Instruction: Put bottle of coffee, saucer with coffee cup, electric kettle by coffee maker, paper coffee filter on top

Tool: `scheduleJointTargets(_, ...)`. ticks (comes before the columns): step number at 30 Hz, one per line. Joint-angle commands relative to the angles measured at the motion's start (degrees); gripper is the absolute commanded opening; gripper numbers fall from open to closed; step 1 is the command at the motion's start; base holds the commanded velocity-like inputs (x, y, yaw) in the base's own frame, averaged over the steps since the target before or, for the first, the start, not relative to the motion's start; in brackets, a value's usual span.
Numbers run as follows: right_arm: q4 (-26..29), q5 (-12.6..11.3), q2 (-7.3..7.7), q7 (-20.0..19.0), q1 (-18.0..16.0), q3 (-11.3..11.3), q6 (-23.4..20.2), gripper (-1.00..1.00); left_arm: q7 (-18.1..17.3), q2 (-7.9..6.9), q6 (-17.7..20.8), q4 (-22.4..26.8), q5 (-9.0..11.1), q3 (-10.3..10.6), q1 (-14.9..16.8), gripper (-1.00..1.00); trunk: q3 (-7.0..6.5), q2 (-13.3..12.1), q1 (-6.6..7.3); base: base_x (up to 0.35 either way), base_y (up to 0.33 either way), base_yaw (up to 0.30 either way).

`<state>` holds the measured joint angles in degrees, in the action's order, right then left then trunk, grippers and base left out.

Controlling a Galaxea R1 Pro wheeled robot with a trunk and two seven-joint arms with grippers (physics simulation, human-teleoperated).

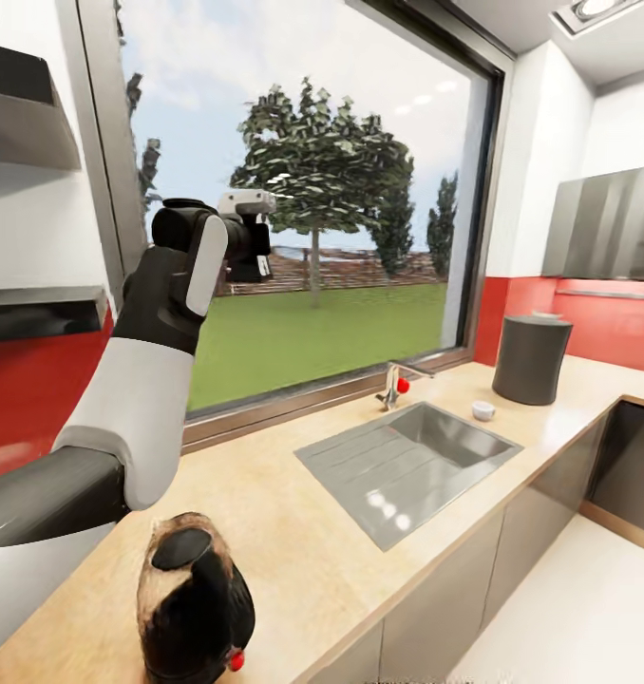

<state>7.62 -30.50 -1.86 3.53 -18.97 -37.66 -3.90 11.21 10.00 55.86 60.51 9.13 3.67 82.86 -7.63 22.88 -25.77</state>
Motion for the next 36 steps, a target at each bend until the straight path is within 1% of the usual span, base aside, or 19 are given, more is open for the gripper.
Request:
scheduleJointTargets(1, 0.12, -0.37, 0.01, 0.34, -0.01, -0.48, -0.32, 1.0, 0.39, 0.0, 0.22, 0.05, 0.45, 0.02, 0.02, -1.0, 0.03, 0.05, -0.02, 0.0, -0.035, -0.298)
scheduleJointTargets(10, 0.12, -0.42, 0.01, 0.34, -0.01, -0.48, -0.32, 1.0, 0.31, 0.0, 0.22, -0.24, 0.45, 0.1, 0.02, -1.0, 0.25, 0.05, -0.02, 0.0, -0.007, -0.273)
scheduleJointTargets(25, 0.12, -0.43, 0.01, 0.34, -0.01, -0.48, -0.32, 1.0, 0.31, 0.0, 0.22, -0.41, 0.48, 0.15, 0.02, -1.0, 1.32, 0.05, -0.02, 0.0, -0.003, -0.185)
scheduleJointTargets(29, 0.12, -0.43, 0.01, 0.34, -0.01, -0.48, -0.32, 1.0, 0.31, 0.0, 0.22, -0.48, 0.46, 0.15, 0.02, -1.0, 1.61, 0.05, -0.02, 0.0, -0.152, -0.175)
scheduleJointTargets(36, 0.12, -0.43, 0.01, 0.34, -0.01, -0.48, -0.32, 1.0, 0.32, 0.0, 0.14, -1.01, 0.47, 0.14, 0.02, -1.0, 2.13, 0.05, -0.02, 0.0, -0.279, -0.174)
